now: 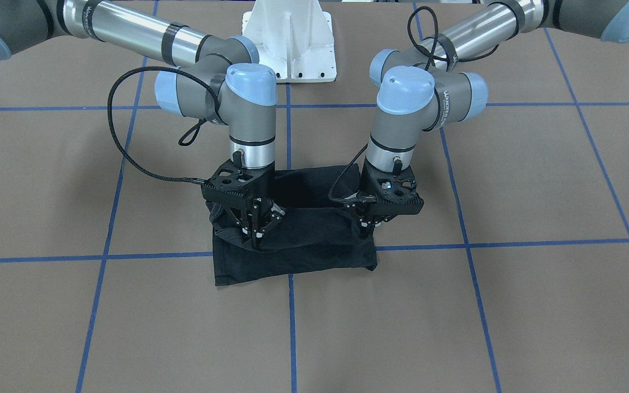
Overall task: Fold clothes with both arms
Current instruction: 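Lay the fold down, open both grippers and draw them back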
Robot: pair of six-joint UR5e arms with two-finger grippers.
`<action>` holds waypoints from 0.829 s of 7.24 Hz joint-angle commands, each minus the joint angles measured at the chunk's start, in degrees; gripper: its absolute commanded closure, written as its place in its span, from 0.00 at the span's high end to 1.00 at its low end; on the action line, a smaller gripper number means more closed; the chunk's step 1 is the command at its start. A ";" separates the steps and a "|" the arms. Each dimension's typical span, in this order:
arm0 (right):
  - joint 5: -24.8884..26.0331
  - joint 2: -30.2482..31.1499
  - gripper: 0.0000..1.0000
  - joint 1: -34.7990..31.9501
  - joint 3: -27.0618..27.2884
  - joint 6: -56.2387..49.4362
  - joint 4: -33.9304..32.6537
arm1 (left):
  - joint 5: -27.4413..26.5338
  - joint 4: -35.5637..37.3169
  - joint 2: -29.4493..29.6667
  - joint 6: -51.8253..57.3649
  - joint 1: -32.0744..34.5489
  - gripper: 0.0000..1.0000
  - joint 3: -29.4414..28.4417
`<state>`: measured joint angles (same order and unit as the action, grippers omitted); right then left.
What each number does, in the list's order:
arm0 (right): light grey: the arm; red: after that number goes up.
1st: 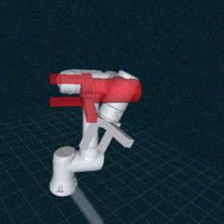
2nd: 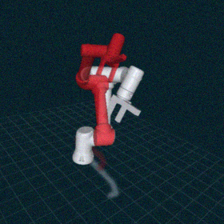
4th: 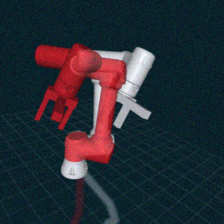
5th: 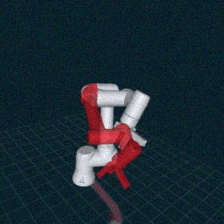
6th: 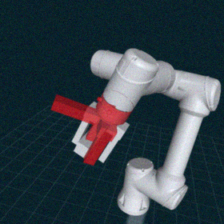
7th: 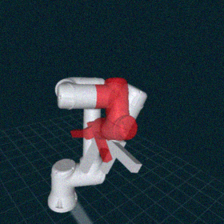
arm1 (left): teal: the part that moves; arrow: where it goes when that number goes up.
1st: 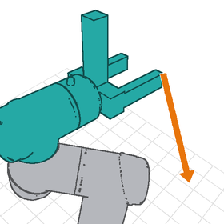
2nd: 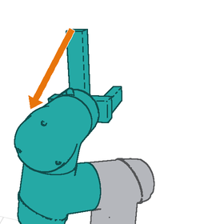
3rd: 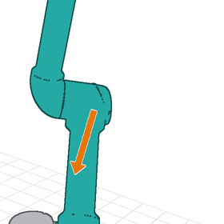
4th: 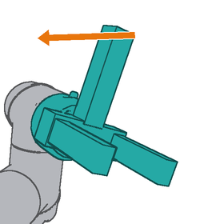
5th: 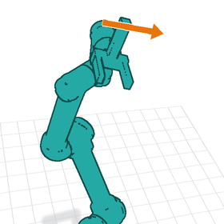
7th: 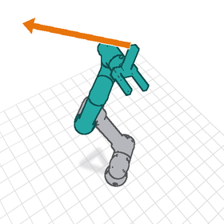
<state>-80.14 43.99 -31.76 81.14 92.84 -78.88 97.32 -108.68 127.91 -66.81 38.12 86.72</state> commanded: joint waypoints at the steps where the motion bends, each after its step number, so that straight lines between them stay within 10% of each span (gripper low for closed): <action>1: -2.03 -0.04 0.00 -1.37 -1.33 -1.52 0.57 | -0.37 -1.70 0.24 0.01 0.03 0.00 -1.90; 2: -2.04 -0.04 0.02 -1.46 -1.86 -1.53 1.18 | -0.37 -2.93 0.24 0.01 0.03 0.00 -3.21; 3: -2.04 -0.13 0.67 -1.55 -2.82 -2.40 2.23 | -0.37 -3.72 0.24 0.27 0.12 0.22 -3.49; 4: -2.39 -1.18 0.99 -2.51 -3.18 -3.71 2.50 | -0.37 -3.73 0.24 3.75 0.64 0.95 -3.23; 6: -14.38 -3.90 1.00 -7.24 -2.66 -6.61 1.72 | 4.07 -3.47 -0.64 11.04 5.36 1.00 0.53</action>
<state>-88.04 41.52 -36.43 78.22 88.01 -76.78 98.32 -112.23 127.89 -60.41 40.54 85.01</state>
